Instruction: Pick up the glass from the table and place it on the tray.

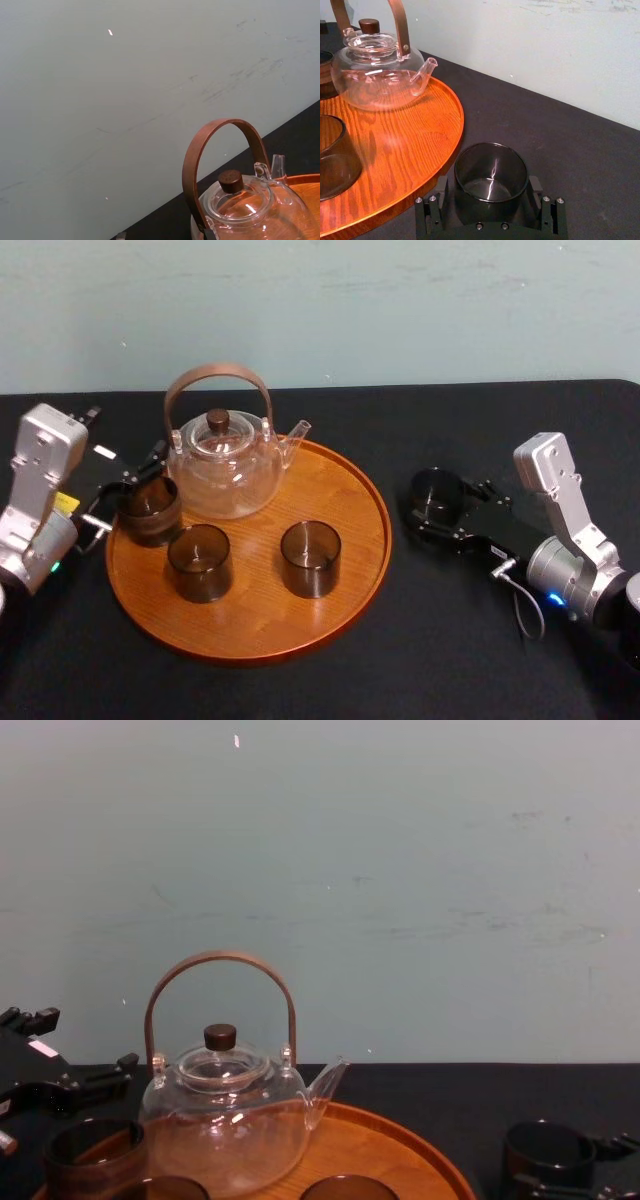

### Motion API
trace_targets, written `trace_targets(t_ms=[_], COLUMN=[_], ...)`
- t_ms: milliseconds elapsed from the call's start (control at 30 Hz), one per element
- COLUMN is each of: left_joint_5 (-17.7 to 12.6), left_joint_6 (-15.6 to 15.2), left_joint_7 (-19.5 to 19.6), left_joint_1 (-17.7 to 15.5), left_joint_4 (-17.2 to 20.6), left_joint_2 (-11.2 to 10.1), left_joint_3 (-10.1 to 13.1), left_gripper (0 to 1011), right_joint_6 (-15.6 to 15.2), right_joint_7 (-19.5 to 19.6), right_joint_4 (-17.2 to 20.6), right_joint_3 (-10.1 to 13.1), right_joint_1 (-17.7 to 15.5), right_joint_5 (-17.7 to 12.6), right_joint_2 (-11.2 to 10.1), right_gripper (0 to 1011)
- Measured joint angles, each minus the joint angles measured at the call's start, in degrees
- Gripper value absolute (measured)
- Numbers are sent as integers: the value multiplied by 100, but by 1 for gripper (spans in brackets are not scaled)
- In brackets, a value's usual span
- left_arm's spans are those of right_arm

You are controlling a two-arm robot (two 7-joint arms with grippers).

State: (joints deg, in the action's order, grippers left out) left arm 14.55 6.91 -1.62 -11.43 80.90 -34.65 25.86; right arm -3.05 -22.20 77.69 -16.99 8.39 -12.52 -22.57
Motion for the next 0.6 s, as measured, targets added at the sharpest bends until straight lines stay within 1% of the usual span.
trace_targets(t_ms=[600], left_joint_5=[0], left_joint_6=[0], left_joint_7=[0], left_joint_1=[0], left_joint_4=[0], left_joint_2=[0], left_joint_3=[0], left_gripper=[1001], right_joint_6=[98], right_joint_7=[-44], right_joint_4=[-219], right_joint_3=[-46], right_joint_1=[174], right_joint_5=[24], right_joint_2=[73], right_gripper=[1002])
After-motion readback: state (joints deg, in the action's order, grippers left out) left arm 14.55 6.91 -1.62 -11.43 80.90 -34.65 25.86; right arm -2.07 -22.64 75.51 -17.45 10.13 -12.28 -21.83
